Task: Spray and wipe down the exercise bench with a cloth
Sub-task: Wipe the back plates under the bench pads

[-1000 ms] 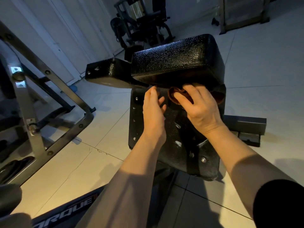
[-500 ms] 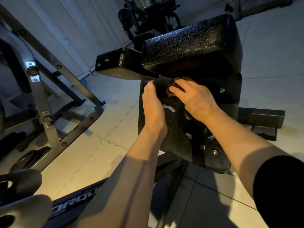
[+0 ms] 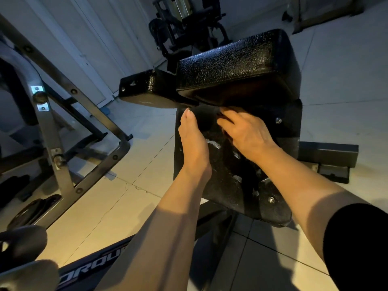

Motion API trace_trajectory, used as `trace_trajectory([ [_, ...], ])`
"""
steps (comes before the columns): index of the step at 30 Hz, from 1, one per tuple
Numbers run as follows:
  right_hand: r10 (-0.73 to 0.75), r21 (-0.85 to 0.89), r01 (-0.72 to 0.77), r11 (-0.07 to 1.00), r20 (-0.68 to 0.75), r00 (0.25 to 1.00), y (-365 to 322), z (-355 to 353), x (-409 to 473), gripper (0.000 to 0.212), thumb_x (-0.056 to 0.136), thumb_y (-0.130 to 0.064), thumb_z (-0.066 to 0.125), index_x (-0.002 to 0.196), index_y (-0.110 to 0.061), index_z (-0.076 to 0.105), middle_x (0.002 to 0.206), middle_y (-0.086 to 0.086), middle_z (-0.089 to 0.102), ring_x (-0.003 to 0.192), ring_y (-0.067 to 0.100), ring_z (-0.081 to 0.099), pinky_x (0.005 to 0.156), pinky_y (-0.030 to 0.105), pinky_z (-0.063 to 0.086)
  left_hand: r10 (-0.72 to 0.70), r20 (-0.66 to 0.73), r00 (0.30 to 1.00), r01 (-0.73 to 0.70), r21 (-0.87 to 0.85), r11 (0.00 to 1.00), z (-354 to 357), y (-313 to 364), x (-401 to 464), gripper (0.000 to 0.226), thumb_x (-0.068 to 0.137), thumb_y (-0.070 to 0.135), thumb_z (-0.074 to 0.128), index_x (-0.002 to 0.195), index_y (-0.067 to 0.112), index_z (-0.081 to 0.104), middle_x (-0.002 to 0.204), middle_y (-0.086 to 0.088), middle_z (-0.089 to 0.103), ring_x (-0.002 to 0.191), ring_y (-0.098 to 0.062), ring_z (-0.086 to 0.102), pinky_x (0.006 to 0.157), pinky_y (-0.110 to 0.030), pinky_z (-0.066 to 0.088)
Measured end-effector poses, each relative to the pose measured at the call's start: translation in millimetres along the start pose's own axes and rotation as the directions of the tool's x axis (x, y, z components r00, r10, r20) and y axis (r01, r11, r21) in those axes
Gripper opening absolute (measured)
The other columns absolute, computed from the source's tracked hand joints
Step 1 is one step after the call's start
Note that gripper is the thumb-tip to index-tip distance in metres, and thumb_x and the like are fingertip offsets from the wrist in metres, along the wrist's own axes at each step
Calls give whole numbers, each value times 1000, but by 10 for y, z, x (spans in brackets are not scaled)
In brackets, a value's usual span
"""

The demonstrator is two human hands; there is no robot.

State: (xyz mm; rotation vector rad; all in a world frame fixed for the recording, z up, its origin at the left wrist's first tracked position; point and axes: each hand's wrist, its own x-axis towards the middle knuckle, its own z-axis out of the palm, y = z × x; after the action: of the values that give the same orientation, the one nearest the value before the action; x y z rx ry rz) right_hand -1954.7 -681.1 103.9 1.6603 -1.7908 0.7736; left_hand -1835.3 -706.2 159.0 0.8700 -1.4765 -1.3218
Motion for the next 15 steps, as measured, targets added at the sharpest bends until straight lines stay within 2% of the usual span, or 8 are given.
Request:
trace_trajectory([
  [1, -103, -10, 103, 995, -113, 988, -3, 11, 9, 35, 78, 3, 68, 113, 0, 67, 123, 21, 63, 105, 37, 64, 77, 42, 58, 4, -5, 1000, -4, -17, 1000, -4, -14, 15, 53, 95, 55, 38, 136, 24, 48, 146, 1, 43, 127, -9, 42, 108, -32, 29],
  [3, -256, -73, 246, 967, -310, 916, -40, -49, 101, 23, 89, 2, 59, 108, -1, 69, 120, 20, 65, 108, 33, 64, 87, 39, 55, 5, 14, 1000, -5, -24, 1000, 16, -73, 37, 70, 81, 68, 44, 136, 26, 52, 143, -3, 48, 131, -15, 44, 113, -42, 32],
  [5, -305, -177, 254, 951, -379, 874, -50, -164, 166, 22, 96, -2, 51, 108, -4, 70, 120, 16, 66, 108, 29, 63, 88, 36, 48, -11, 34, 999, 12, -27, 1000, 56, -151, 71, 71, 76, 70, 46, 132, 28, 55, 138, -5, 53, 129, -19, 48, 110, -50, 37],
  [6, -302, -224, 230, 947, -379, 875, -13, -171, 135, 24, 97, -3, 49, 107, -7, 70, 119, 13, 67, 106, 28, 61, 84, 35, 44, -18, 49, 999, 20, -27, 999, 88, -113, 23, 64, 80, 68, 46, 128, 28, 57, 134, -3, 56, 125, -18, 52, 106, -49, 41],
  [9, -199, -268, 105, 958, -352, 915, 181, -107, -89, 19, 93, -3, 55, 101, -7, 71, 108, 12, 69, 96, 31, 61, 75, 36, 44, 14, 117, 993, -5, -79, 997, 159, -39, -56, 32, 99, 46, 39, 110, 27, 63, 100, 16, 71, 96, 3, 63, 84, -23, 49],
  [11, -137, -254, 45, 966, -361, 922, 214, -110, -202, 16, 84, -2, 68, 99, -5, 72, 104, 16, 68, 93, 34, 61, 76, 39, 51, -10, 134, 991, 19, -69, 997, 158, -37, -63, 28, 102, 40, 37, 109, 30, 61, 94, 21, 69, 92, 5, 62, 74, -18, 44],
  [13, -193, -245, 95, 965, -413, 890, 135, -183, -150, 15, 86, -3, 67, 100, -5, 73, 104, 18, 68, 95, 32, 57, 77, 38, 52, -8, 119, 993, 15, -55, 998, 141, -16, -59, 29, 101, 42, 37, 110, 31, 63, 102, 16, 67, 98, 2, 60, 81, -22, 43],
  [15, -280, -257, 170, 951, -492, 825, -8, -299, 10, 16, 92, -5, 61, 101, -7, 73, 104, 15, 69, 95, 27, 55, 78, 35, 49, 5, 83, 997, 1, -74, 997, 133, -23, -61, 32, 100, 43, 39, 108, 28, 66, 109, 5, 69, 105, -6, 62, 94, -34, 48],
])
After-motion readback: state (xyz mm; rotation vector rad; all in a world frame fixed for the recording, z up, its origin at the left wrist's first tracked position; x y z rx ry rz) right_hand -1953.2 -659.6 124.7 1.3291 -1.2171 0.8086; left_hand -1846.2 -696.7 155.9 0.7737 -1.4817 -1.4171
